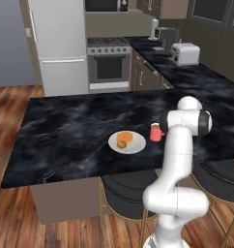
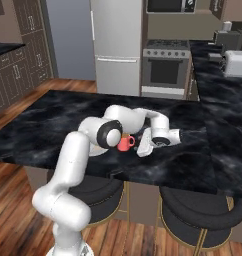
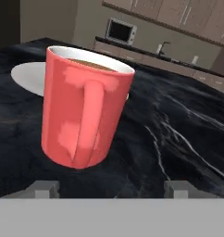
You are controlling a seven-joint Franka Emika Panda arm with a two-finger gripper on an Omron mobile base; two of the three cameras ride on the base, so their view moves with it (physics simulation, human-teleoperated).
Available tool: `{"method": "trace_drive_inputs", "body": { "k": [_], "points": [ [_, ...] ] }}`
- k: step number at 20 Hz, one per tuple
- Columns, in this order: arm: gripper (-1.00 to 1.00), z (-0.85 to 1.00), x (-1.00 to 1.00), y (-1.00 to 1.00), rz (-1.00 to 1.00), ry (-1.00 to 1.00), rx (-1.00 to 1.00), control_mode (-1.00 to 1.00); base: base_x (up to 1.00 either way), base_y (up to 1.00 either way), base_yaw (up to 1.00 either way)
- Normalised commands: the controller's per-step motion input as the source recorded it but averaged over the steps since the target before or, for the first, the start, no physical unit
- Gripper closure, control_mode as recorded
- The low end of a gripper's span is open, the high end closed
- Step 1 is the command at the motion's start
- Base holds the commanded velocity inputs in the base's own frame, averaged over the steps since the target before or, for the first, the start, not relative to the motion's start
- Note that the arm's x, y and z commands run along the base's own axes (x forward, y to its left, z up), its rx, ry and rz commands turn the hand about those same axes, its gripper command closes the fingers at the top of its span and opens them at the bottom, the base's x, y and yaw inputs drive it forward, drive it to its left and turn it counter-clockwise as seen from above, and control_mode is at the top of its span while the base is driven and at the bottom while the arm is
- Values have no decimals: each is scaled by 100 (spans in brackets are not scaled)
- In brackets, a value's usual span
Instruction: Pick up the brewed coffee from the coffee machine and place it next to the breakfast plate on the dining counter.
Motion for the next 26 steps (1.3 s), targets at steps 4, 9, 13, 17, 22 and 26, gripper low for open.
{"method": "trace_drive_inputs", "body": {
  "k": [4, 9, 13, 17, 22, 26],
  "points": [
    [-100, 88, -77, 27, 4, -14, -19, -100, 0, 0, 0],
    [-100, 97, -100, 62, 0, -27, -29, -100, 0, 0, 0],
    [-100, 89, -100, 70, 0, -30, -30, -100, 0, 0, 0],
    [-100, 100, -96, 18, 0, -33, -20, -100, 0, 0, 0],
    [-100, 96, -57, -1, 2, -25, -4, -100, 0, 0, 0],
    [-100, 8, -35, 0, 5, 0, 0, -100, 0, 0, 0]
  ]
}}
